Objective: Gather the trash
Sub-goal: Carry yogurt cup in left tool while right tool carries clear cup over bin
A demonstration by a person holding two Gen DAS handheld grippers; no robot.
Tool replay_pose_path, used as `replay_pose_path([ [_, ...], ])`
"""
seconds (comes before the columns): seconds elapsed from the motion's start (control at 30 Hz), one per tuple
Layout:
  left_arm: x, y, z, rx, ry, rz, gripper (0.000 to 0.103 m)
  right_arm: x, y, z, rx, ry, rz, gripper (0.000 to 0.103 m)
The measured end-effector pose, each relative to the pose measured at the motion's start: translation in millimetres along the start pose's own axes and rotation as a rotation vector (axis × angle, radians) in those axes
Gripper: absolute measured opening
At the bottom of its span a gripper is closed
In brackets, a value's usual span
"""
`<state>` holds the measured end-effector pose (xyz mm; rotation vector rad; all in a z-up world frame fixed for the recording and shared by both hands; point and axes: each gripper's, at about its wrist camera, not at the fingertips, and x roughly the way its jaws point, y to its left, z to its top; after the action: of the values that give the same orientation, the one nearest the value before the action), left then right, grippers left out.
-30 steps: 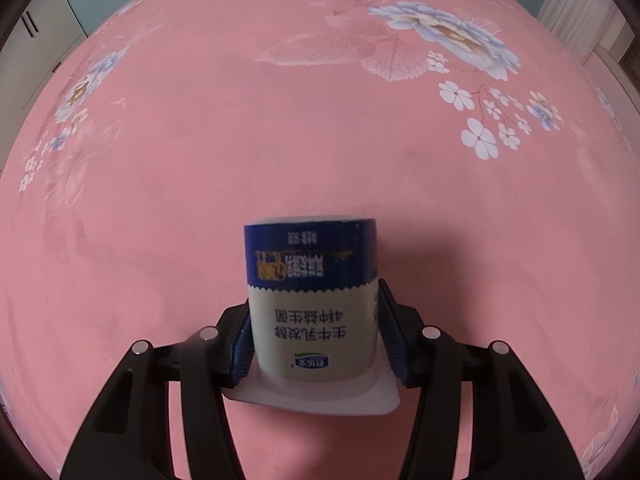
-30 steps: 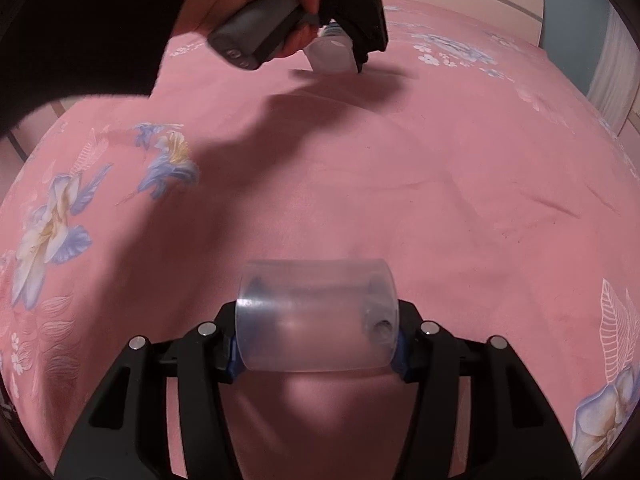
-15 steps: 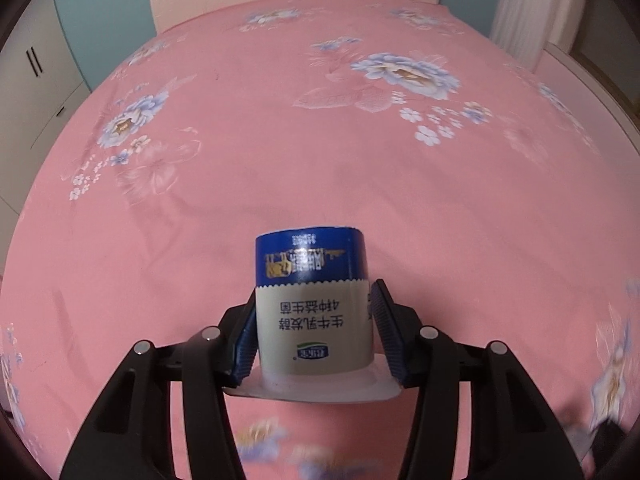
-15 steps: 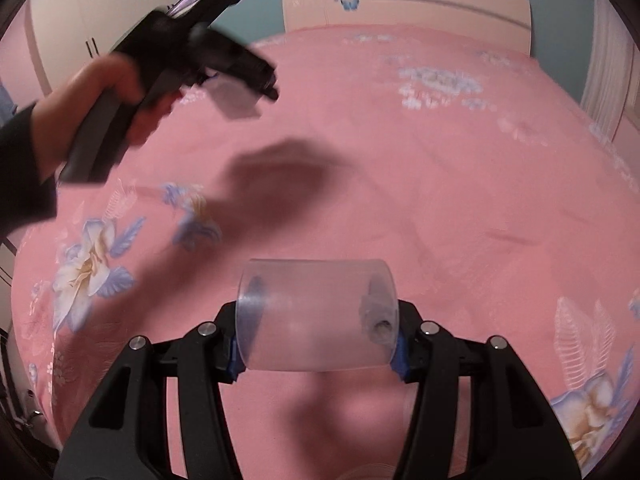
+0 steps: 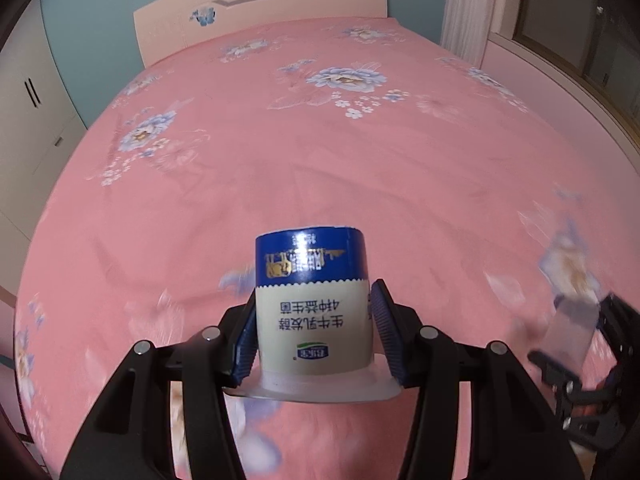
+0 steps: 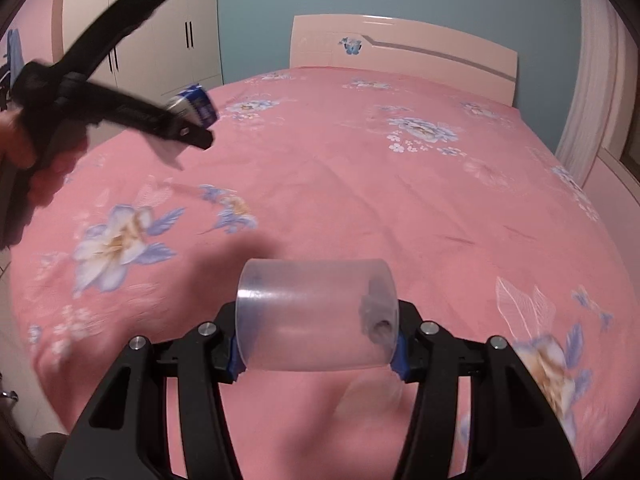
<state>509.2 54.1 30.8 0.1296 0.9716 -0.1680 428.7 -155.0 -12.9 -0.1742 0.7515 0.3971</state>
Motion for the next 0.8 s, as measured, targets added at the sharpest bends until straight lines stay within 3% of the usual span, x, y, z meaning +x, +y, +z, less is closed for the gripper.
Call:
replay_pose_path([
  [0.4,-170,-47,-115,0.046,-0.058,-0.013,0.054,-177,52,-23,0.014,-0.06,0.027,0.055],
  [0.57,-218,-69,-150,0.081,-0.097,-0.008,0.054,-225,71,-29,-0.011,-0.093,0.033,0.055],
  [0.8,-257,-92,-198,0.128,-0.132,0.025,0.054,-277,92,-44,-0.05,-0.111,0.023,0.055],
])
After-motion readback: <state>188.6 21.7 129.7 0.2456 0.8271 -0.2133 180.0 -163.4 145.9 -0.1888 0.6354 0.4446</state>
